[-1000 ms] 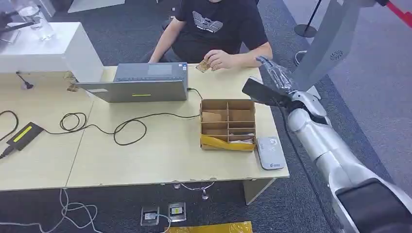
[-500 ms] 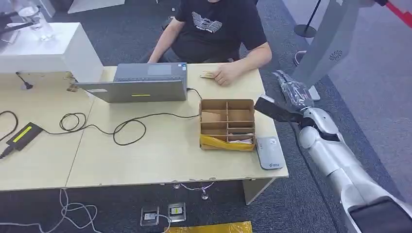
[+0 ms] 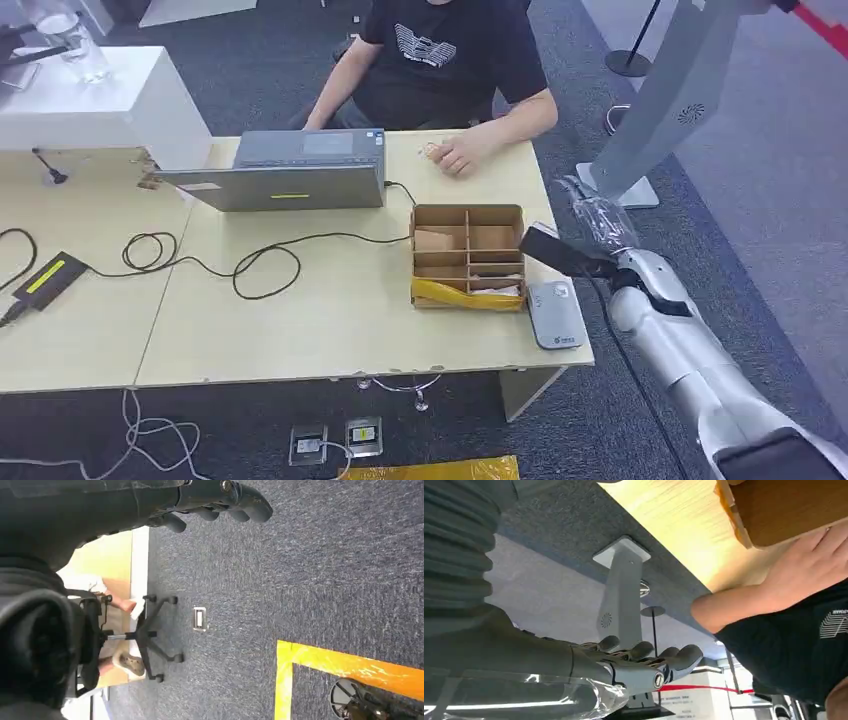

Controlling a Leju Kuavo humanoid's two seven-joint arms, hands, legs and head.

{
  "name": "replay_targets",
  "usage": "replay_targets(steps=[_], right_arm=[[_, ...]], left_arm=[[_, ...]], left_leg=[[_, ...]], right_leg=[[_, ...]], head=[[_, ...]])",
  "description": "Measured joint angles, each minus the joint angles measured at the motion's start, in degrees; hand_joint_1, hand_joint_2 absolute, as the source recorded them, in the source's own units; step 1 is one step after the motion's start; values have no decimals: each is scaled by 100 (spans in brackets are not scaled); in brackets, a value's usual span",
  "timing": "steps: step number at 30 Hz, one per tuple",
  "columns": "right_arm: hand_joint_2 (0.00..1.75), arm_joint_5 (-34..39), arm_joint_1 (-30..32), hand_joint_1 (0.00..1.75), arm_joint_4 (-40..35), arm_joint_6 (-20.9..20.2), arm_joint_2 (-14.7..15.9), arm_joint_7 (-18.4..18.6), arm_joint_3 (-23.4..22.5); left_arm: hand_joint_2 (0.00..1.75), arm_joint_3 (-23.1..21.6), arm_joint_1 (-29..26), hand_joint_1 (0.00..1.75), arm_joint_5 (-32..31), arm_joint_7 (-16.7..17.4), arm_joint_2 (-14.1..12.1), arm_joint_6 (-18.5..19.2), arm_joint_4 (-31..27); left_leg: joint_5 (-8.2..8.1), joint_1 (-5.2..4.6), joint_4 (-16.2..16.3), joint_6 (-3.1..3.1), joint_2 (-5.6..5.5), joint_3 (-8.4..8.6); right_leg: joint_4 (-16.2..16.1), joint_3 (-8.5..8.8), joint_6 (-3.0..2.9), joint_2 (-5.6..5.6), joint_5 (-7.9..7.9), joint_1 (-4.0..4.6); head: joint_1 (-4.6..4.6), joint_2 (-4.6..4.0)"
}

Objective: Pass the card to the sensor for recognition and then transmit it.

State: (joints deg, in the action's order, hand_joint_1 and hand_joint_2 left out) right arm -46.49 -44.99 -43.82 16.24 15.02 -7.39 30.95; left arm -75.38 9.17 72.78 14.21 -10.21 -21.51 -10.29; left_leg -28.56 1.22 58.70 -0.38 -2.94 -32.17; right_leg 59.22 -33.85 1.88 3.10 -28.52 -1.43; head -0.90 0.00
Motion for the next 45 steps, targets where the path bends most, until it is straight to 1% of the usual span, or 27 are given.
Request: replay_targets(steps=[9, 13, 19, 21, 25, 26, 29, 32, 34, 41, 44, 45], right_arm=[[175, 28, 80, 0, -168, 9, 114, 81, 0], [175, 26, 104, 0, -271, -11, 171, 177, 2], [175, 26, 96, 0, -407, -26, 337, 208, 2], [175, 53, 78, 0, -496, -92, 424, 227, 0], [175, 266, 22, 0, -748, -445, 665, 258, -11], [175, 363, 6, 0, -811, -630, 715, 256, -13], [175, 708, -60, 0, -1088, -1396, 894, 323, -15], [175, 811, -166, 0, -1429, -1768, 1075, 422, -15], [175, 839, -249, 0, -1574, -1878, 1161, 457, -15], [175, 846, -263, 0, -1591, -1889, 1172, 466, -15], [175, 922, -352, 0, -1864, -2067, 1311, 513, -17], [175, 1049, -344, 0, -2481, -2498, 1589, 947, -92]], left_arm=[[0, 0, 11, 0, 24, 17, 15, -2, 0], [0, 0, 12, 0, 35, 22, 17, -15, 0], [0, 0, 14, 0, 42, 24, 15, -31, 0], [0, 0, 13, 0, 44, 24, 15, -35, 0], [0, 0, 12, 0, 59, 24, 11, -31, 0], [0, 0, 13, 0, 61, 24, 11, -26, 0], [0, 2, 14, 0, 77, 24, 5, -11, 0], [0, 2, 13, 0, 90, 30, -9, -5, 0], [0, 2, 14, 0, 92, 39, -20, -2, 0], [0, 2, 14, 0, 92, 39, -20, -2, 0], [0, 2, 15, 0, 90, 41, -20, 24, 0], [0, 2, 15, 0, 22, 33, -39, 157, 0]], left_leg=[[0, 0, 0, 0, 0, 0], [0, 0, 0, 0, 0, 0], [0, -1, 0, 0, 0, 0], [0, -1, 0, 0, -2, -1], [0, -1, 0, 0, 1, -1], [0, -1, 0, 0, 2, 0], [0, -1, 0, 0, -2, -2], [0, -1, 0, 0, 0, -2], [0, 0, 0, 0, 1, -1], [0, 0, 0, 0, 1, -1], [0, -1, 0, 0, -1, -1], [0, -1, 1, 0, -1, 0]], right_leg=[[0, 0, 0, 0, 0, 0], [0, 0, 0, 0, 0, 0], [0, 0, 0, 0, 0, -1], [-1, 0, 0, -1, 0, -1], [0, 1, 0, 0, 0, -1], [0, 0, 0, 1, 0, -1], [0, 0, 0, -2, 0, -1], [0, 0, 0, -1, 0, -1], [0, 0, 0, 0, 0, 0], [0, 0, 0, 0, 0, 0], [0, 1, 0, -2, 0, -1], [-1, 0, 0, -1, 0, -1]], head=[[0, 0], [0, 0], [0, 0], [0, 0], [0, 0], [0, 0], [0, 0], [2, 0], [0, 0], [0, 0], [0, 0], [0, 0]])
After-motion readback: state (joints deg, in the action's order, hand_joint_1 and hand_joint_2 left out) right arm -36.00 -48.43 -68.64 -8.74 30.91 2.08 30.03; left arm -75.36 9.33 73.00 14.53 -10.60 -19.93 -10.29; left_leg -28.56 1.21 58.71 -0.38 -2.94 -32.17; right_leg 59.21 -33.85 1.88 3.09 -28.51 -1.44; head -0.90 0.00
